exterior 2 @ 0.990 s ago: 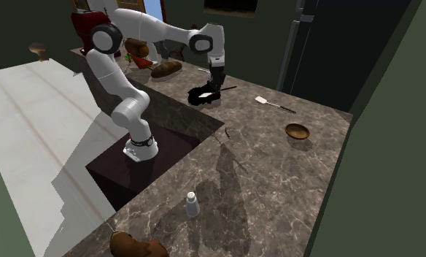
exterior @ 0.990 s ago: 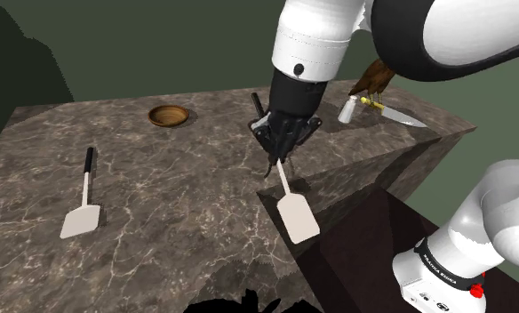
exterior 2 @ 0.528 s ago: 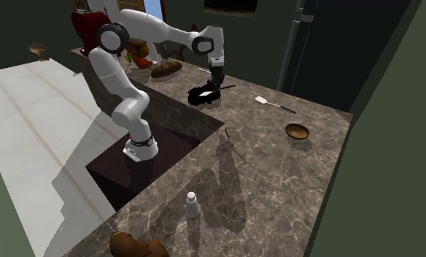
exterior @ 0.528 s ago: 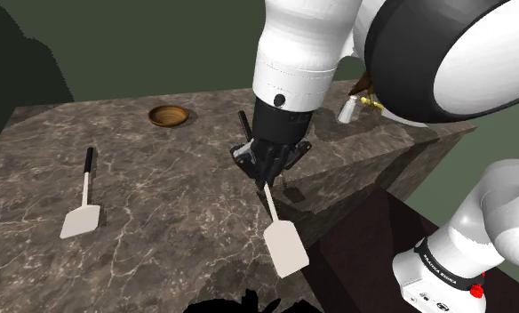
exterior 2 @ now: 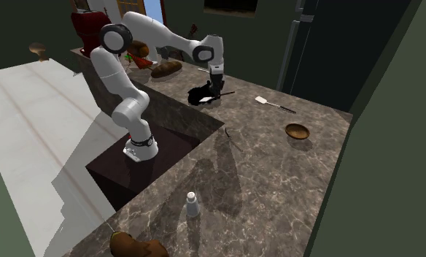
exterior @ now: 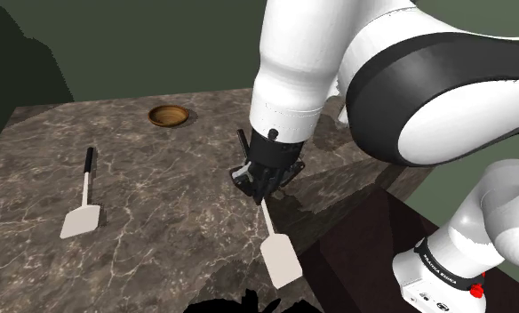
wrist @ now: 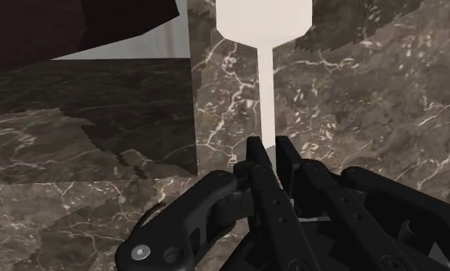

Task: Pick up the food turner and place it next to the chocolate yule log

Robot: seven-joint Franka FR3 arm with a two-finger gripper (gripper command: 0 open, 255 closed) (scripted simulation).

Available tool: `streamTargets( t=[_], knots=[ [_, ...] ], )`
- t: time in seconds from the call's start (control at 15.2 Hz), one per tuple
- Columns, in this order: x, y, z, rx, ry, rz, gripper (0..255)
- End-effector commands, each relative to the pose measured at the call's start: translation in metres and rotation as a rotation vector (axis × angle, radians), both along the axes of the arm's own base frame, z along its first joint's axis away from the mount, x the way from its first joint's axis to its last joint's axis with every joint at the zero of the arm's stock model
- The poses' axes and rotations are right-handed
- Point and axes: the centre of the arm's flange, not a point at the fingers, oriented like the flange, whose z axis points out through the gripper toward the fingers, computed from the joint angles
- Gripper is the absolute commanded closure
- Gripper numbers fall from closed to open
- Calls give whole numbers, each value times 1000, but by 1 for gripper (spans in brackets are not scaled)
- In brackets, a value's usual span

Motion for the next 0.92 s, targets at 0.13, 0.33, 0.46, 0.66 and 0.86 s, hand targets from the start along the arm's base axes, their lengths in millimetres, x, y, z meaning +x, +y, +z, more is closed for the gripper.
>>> streamTargets(
  t=[0.13,0.33,0.46,0.66,0.86],
  knots=[
    [1,0,-21,0,0,0,255],
    [1,0,-37,0,0,0,255],
    [1,0,-47,0,0,0,255],
    [1,0,-63,0,0,0,255],
    [1,0,-79,0,0,0,255]
  ],
)
